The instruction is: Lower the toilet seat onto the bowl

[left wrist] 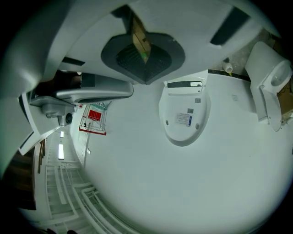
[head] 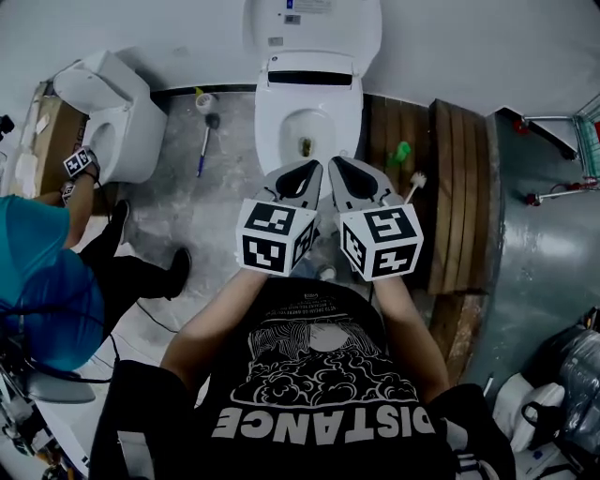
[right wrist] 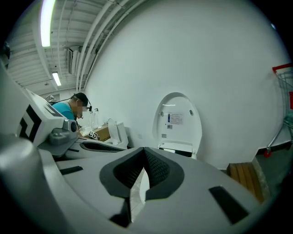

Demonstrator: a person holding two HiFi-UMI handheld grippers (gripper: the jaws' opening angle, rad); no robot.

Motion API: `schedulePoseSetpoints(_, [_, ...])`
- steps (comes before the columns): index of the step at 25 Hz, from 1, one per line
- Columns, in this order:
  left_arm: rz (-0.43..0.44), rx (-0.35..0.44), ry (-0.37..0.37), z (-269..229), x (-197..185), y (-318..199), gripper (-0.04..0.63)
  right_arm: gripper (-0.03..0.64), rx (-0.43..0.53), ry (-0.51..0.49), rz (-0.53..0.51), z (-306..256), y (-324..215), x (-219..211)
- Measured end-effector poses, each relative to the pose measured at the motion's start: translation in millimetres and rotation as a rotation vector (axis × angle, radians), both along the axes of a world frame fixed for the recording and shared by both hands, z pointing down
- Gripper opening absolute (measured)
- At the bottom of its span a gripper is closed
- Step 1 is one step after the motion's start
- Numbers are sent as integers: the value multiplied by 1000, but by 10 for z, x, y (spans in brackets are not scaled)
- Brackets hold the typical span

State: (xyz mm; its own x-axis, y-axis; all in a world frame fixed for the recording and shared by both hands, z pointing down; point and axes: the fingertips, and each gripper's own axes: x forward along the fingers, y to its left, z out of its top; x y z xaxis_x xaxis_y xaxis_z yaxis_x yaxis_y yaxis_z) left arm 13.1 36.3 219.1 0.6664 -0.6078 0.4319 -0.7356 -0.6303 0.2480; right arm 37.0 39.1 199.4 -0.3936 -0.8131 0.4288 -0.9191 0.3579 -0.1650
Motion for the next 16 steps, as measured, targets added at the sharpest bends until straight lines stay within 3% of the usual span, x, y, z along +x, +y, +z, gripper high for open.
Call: schedulePoseSetpoints(16, [-21, -4, 3, -1, -29, 17, 12, 17, -7, -1, 1, 59, 39, -15])
